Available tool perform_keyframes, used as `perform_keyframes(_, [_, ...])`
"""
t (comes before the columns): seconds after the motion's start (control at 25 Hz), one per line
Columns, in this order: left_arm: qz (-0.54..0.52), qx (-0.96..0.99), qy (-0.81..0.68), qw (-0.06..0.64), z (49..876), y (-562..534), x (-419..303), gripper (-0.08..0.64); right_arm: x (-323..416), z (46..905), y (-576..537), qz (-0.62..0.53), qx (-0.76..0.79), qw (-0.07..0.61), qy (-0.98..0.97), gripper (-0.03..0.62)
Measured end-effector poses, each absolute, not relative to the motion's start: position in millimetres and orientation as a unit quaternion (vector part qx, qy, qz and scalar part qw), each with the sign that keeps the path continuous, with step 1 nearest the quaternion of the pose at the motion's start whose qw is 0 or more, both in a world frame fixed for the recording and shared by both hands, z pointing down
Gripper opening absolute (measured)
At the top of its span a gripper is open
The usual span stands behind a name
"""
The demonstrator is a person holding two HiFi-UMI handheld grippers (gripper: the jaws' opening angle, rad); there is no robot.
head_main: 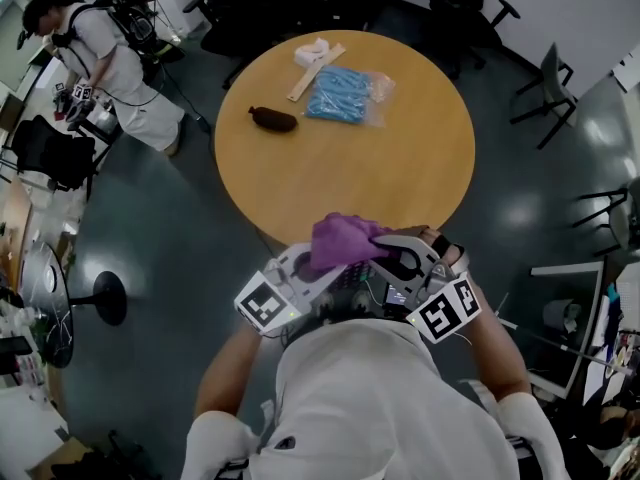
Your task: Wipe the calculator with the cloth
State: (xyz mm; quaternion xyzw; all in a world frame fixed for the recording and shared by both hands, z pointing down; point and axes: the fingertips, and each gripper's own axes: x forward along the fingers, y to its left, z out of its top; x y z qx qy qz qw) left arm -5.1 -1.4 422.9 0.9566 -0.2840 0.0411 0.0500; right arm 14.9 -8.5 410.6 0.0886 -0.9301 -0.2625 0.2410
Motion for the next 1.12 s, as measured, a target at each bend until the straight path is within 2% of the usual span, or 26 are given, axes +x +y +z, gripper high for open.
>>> perform_keyframes(0.56, [0.008, 0.948, -0.313, 0.051, 404, -9, -23, 0.048, 65, 414, -46, -0.146, 0.203, 0.201, -0.947, 0.087])
perform_keyframes(0.92, [-0.030, 0.938, -0.343, 0.049, 390, -16, -35, 0.048, 74, 446, -34, -0.008, 0.218, 0.151, -0.964, 0.087])
perform_keyframes(1.12, [-0.041, 0.933, -0.358, 0.019, 386, -22, -46, 0.048, 66, 480, -7, 0.037, 0.191, 0.173, -0.966, 0.087])
